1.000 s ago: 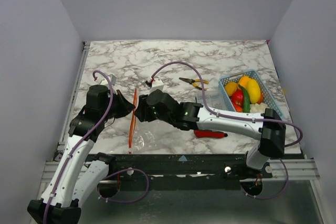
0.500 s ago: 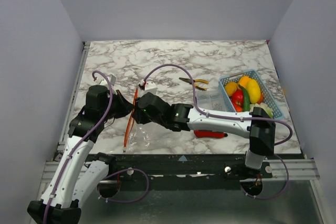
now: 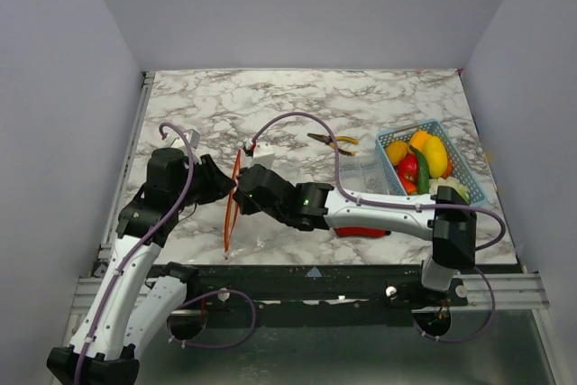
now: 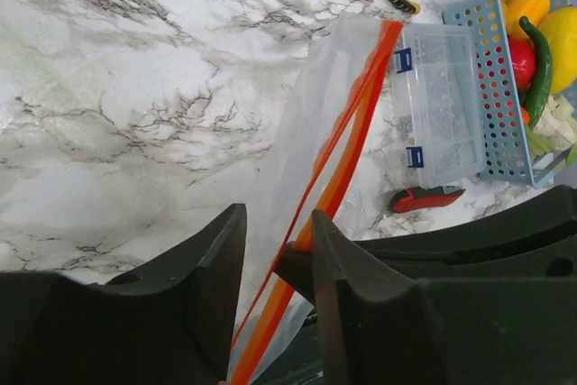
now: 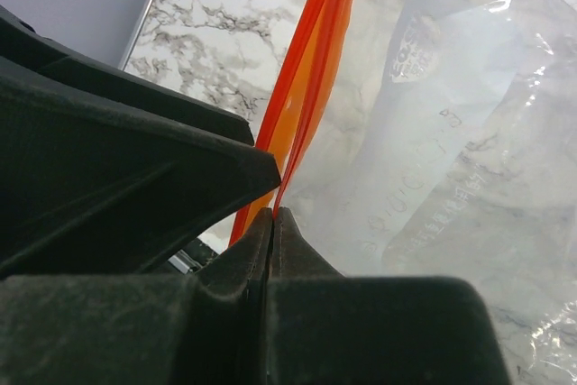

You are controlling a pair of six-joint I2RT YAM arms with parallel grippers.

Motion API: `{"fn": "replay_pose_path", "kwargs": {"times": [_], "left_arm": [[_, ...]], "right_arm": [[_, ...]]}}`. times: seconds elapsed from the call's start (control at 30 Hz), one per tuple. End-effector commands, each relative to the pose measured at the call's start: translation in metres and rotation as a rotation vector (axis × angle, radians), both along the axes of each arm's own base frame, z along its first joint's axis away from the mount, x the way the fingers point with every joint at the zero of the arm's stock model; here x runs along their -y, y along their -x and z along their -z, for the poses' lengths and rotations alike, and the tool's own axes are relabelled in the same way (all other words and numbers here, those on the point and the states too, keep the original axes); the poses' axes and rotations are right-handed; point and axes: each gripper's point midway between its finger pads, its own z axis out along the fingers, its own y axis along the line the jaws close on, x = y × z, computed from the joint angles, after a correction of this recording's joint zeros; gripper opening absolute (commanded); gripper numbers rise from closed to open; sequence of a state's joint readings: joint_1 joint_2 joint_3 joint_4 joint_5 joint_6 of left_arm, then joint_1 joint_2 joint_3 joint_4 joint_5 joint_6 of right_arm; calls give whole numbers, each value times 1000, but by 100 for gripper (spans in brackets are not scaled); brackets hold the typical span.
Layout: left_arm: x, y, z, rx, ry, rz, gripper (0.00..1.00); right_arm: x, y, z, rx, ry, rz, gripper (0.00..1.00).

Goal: Place the food in the zip-top bag and seal the zipper

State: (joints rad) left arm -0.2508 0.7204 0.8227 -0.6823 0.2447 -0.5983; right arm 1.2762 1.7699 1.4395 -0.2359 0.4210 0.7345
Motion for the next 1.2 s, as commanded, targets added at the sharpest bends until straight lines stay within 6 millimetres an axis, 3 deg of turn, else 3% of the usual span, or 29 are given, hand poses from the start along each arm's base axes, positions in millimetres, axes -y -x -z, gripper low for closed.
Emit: {"fn": "replay_pose_path", "kwargs": {"times": [0.0,0.1,0.2,0.3,0.4,0.53,0.67,0.9,0.97,1.07,1.17], "left_arm": [[4,8,0,19,12,38,39],[3,11,2,26,7,46,44],[6,14,6,12,13,63,41],[7,16,7,9,11,82,36],[5,16,3,23,-18,95,22],[-9,14,-16,79,-125,95,14],[-42,15,-42,130,-269,-4,0],[-117,30,-103,155,-480,-342,0],[-123,30,-106,120,-525,-355,0],[-117,18,-88,30,-556,-320,0],[-87,-3,-53,-49,-545,-180,0]], "right_arm": [[3,-4,-34,47,-109,47,0],[5,-6,-40,55,-117,54,0],[7,-6,-47,62,-135,56,0],[6,-7,-53,65,-155,49,0],[5,-8,-60,51,-191,26,0],[2,-11,-69,4,-281,-38,0],[-9,-10,-86,-23,-388,-125,0],[-50,5,-118,-158,-644,-367,0],[-57,11,-122,-210,-724,-444,0],[-56,8,-109,-274,-812,-501,0],[-42,-9,-64,-334,-796,-442,0]]}}
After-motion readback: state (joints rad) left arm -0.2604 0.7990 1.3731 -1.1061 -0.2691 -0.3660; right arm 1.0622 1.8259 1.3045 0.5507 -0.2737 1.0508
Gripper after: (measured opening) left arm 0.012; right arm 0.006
